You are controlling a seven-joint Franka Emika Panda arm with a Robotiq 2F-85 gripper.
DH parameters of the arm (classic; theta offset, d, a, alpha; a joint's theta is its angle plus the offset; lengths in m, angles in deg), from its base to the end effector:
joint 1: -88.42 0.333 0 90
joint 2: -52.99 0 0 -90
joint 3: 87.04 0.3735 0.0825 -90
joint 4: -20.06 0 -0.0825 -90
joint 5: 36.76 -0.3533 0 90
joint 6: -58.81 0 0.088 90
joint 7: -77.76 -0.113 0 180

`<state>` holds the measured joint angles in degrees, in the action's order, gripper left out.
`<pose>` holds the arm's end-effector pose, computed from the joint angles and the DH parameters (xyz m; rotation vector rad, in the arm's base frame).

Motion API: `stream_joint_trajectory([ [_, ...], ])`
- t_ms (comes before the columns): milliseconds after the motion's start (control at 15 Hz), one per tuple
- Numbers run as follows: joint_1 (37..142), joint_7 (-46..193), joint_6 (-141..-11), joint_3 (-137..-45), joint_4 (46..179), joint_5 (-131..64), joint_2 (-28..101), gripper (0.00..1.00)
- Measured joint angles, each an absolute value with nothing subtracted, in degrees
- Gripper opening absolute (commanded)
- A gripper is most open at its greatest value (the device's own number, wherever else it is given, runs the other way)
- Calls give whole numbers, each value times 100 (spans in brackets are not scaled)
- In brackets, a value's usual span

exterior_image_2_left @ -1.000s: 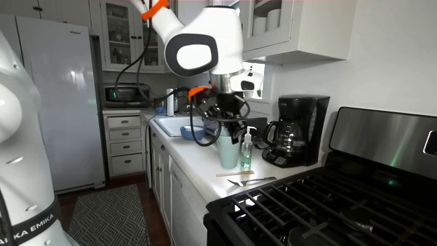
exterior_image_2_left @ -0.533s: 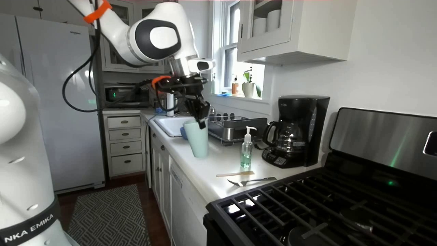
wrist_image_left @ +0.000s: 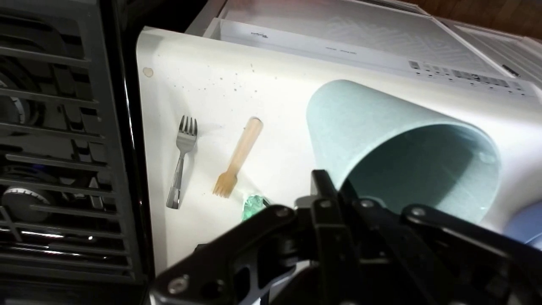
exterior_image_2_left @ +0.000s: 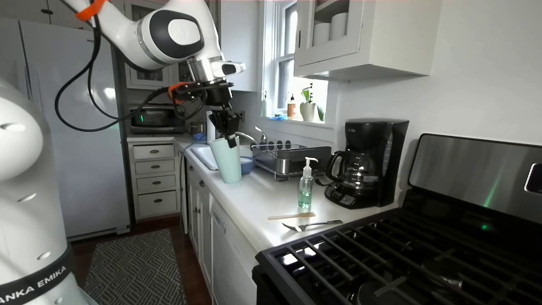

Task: Move the cup to the left

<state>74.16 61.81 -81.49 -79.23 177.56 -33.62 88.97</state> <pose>0.3107 -0.0309 0.4888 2.9524 -0.5482 0.4994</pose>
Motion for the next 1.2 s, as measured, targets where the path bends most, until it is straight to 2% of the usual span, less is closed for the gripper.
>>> stream_joint_trajectory([
  [67, 7416, 6181, -8147, -7924, 17757, -3362, 8898, 1],
  [467, 7517, 6134, -7985, -7731, 17396, -3194, 8831, 1],
  [867, 8028, 5682, -6618, -6875, 15592, -3010, 8037, 1],
  [1200, 8184, 5157, -6352, -6629, 14074, -2772, 6785, 1],
])
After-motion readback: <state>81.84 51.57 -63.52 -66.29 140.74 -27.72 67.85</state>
